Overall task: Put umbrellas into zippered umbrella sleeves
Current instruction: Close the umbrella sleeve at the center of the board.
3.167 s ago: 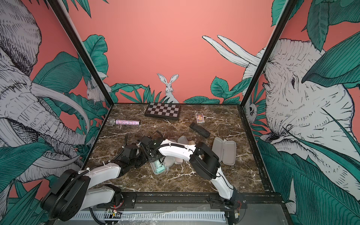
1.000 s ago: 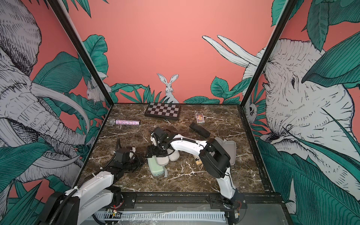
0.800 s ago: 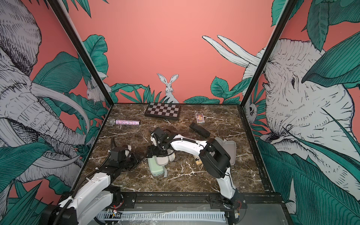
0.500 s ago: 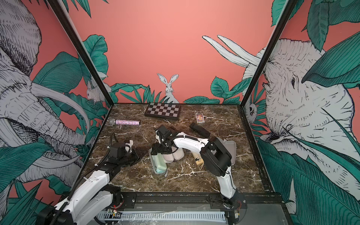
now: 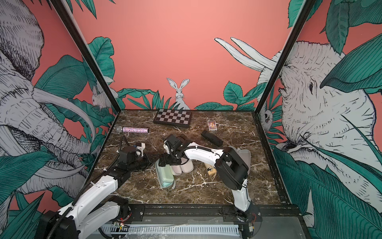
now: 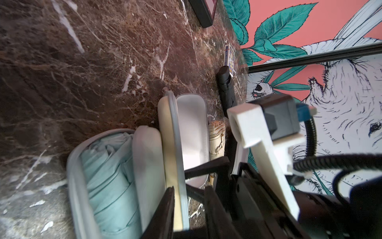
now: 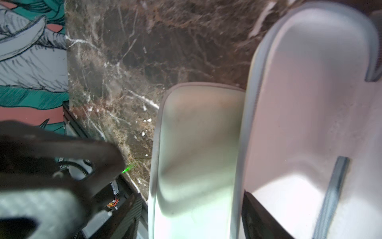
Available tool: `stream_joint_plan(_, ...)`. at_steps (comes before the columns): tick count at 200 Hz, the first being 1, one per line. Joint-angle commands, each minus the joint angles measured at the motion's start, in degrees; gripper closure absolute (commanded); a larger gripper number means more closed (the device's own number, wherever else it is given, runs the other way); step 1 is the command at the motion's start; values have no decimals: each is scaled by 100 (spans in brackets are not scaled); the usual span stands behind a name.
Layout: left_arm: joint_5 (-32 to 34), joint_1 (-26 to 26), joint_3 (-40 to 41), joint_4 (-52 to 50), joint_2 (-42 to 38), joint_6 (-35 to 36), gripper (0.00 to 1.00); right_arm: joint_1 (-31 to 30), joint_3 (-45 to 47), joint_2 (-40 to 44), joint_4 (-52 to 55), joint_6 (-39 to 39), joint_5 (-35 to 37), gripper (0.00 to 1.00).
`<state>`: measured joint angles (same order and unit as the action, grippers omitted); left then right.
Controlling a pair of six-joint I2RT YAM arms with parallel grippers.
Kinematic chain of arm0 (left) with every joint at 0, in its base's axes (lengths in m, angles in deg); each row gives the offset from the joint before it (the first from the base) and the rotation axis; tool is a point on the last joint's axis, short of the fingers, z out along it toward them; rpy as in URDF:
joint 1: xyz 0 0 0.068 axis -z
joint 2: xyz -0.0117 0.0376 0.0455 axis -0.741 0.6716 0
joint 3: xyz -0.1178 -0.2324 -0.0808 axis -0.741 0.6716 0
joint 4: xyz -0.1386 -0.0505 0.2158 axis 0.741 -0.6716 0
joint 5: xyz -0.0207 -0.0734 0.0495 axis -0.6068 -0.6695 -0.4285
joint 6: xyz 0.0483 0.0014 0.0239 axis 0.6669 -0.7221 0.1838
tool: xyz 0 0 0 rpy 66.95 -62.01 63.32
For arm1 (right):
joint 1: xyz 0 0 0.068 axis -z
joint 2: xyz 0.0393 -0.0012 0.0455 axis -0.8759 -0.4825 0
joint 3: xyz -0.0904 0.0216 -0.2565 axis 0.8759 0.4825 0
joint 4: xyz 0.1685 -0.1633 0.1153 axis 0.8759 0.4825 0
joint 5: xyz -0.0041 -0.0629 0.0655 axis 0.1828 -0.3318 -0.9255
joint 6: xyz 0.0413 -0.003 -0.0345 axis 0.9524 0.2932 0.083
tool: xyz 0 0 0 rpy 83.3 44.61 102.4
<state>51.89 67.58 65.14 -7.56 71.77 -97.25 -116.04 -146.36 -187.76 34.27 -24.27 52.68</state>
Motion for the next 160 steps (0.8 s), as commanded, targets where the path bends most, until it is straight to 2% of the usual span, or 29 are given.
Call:
stream_joint_plan(1,18,158,-174,408,210,-204,73,-92,107,61,-43,211,-53,25)
stream_joint_plan(36,35,299,173,1000,642,-316,76,-30,244,-1,-134,195,24,24)
stream_joint_plan(83,89,320,739,1043,1161,105,79,134,328,110,3,57,123,24)
stream_joint_plan(114,218,317,1044,606,803,189,80,576,462,377,346,-303,314,23)
stream_joint_plan(126,449,311,1072,260,442,267,79,763,444,505,651,-630,668,23)
stream_joint_plan(139,630,308,1074,36,172,332,79,877,223,474,1336,-1156,1486,22)
stream_joint_plan(160,615,308,1069,109,270,326,79,805,-397,357,2460,-1825,2839,23)
